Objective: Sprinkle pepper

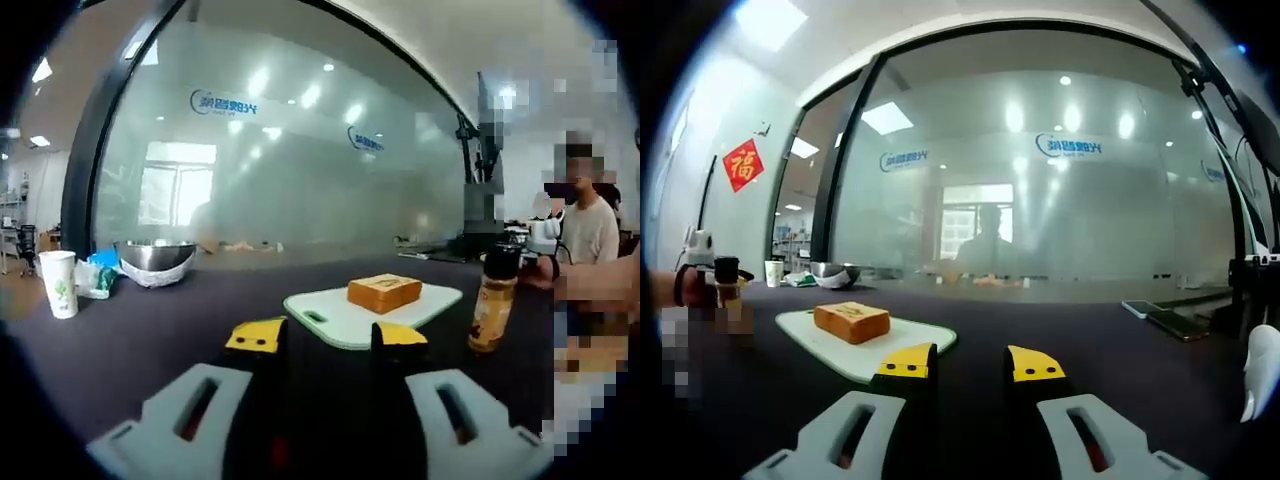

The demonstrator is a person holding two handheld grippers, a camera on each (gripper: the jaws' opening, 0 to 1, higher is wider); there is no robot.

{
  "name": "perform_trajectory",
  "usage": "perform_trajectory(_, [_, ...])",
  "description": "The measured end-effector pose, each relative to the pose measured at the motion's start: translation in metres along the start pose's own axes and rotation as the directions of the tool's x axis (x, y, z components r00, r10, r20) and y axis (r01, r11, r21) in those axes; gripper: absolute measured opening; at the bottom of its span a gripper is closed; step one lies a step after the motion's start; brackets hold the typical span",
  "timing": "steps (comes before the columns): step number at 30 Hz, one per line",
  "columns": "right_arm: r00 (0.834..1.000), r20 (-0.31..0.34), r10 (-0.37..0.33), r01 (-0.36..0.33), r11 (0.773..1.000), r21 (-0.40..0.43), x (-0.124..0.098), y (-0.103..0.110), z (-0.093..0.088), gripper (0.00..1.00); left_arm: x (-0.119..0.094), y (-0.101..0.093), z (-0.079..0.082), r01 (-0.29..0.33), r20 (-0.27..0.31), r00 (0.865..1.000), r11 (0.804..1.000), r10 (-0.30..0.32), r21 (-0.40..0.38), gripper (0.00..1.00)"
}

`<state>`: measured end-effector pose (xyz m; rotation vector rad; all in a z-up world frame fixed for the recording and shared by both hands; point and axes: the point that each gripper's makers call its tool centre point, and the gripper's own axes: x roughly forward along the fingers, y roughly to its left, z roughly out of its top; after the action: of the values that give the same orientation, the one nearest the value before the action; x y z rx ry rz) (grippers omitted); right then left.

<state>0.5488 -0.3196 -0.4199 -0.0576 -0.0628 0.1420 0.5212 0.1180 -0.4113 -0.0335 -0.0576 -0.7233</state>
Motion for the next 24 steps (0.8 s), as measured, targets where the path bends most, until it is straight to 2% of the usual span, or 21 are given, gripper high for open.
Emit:
perform_trajectory(2, [1.0,-0.001,-0.003,0.003,1.0,-0.001,-0.001,0.0,0.0,0.23,-0.002,-0.009,0.005,0.062,0.006,0.998,0.998,-0.062,0.013,0.31])
perform_trajectory(4, [1.0,-0.001,0.001,-0.001,1.0,-0.002,0.0,0.001,0.0,0.23,-0.005,-0.029,0.011,0.178,0.022,0.984,0.983,-0.177,-0.034,0.31])
perform_trajectory(5, [1.0,-0.003,0.003,-0.003,1.0,-0.006,0.0,0.002,0.0,0.23,-0.008,-0.039,0.01,0.233,0.006,0.973,0.972,-0.232,-0.028,0.31])
perform_trajectory(6, [1.0,-0.009,0.004,-0.004,1.0,-0.012,0.001,0.002,-0.001,0.22,-0.009,-0.054,0.01,0.289,-0.013,0.957,0.957,-0.29,-0.014,0.31])
perform_trajectory(8, [1.0,-0.013,0.01,-0.011,1.0,-0.022,0.001,0.005,-0.002,0.22,-0.011,-0.072,0.01,0.355,-0.034,0.934,0.935,-0.355,0.015,0.31])
perform_trajectory(9, [1.0,-0.011,0.015,-0.015,1.0,-0.026,0.0,0.008,-0.001,0.22,-0.011,-0.083,0.011,0.397,-0.035,0.917,0.918,-0.396,0.012,0.32])
perform_trajectory(11, [1.0,-0.011,0.016,-0.017,1.0,-0.026,0.001,0.007,-0.001,0.22,-0.012,-0.109,0.01,0.49,-0.041,0.871,0.872,-0.49,-0.003,0.35])
perform_trajectory(13, [1.0,-0.012,0.015,-0.015,1.0,-0.023,0.001,0.007,-0.002,0.22,-0.008,-0.122,0.008,0.531,-0.057,0.846,0.847,-0.53,0.007,0.36])
perform_trajectory(14, [1.0,-0.013,0.015,-0.016,1.0,-0.023,0.002,0.007,-0.002,0.22,-0.007,-0.127,0.007,0.543,-0.061,0.838,0.84,-0.542,0.003,0.37])
perform_trajectory(17, [1.0,-0.018,0.019,-0.019,0.999,-0.028,0.002,0.009,-0.003,0.22,0.003,-0.132,0.005,0.546,-0.066,0.837,0.838,-0.544,0.016,0.36])
perform_trajectory(18, [1.0,-0.02,0.018,-0.019,0.999,-0.029,0.002,0.009,-0.003,0.22,0.004,-0.137,0.007,0.563,-0.053,0.825,0.826,-0.563,0.003,0.36])
perform_trajectory(19, [1.0,-0.022,0.021,-0.022,0.999,-0.03,0.002,0.009,-0.003,0.22,0.005,-0.139,0.008,0.569,-0.047,0.822,0.822,-0.568,0.01,0.34])
perform_trajectory(20, [1.0,-0.022,0.021,-0.022,0.999,-0.03,0.002,0.01,-0.004,0.22,0.004,-0.143,0.011,0.588,-0.032,0.808,0.809,-0.588,0.005,0.31])
perform_trajectory(21, [1.0,-0.022,0.018,-0.019,0.999,-0.032,0.001,0.009,-0.003,0.22,0.003,-0.148,0.012,0.614,-0.024,0.789,0.789,-0.614,-0.025,0.26])
perform_trajectory(22, [1.0,-0.021,0.02,-0.02,0.999,-0.033,0.001,0.009,-0.003,0.22,0.003,-0.15,0.01,0.622,-0.035,0.782,0.783,-0.622,-0.029,0.18])
perform_trajectory(24, [0.999,-0.02,0.025,-0.026,0.999,-0.03,0.001,0.01,-0.003,0.22,0.008,-0.153,0.009,0.62,-0.032,0.784,0.784,-0.62,-0.016,0.21])
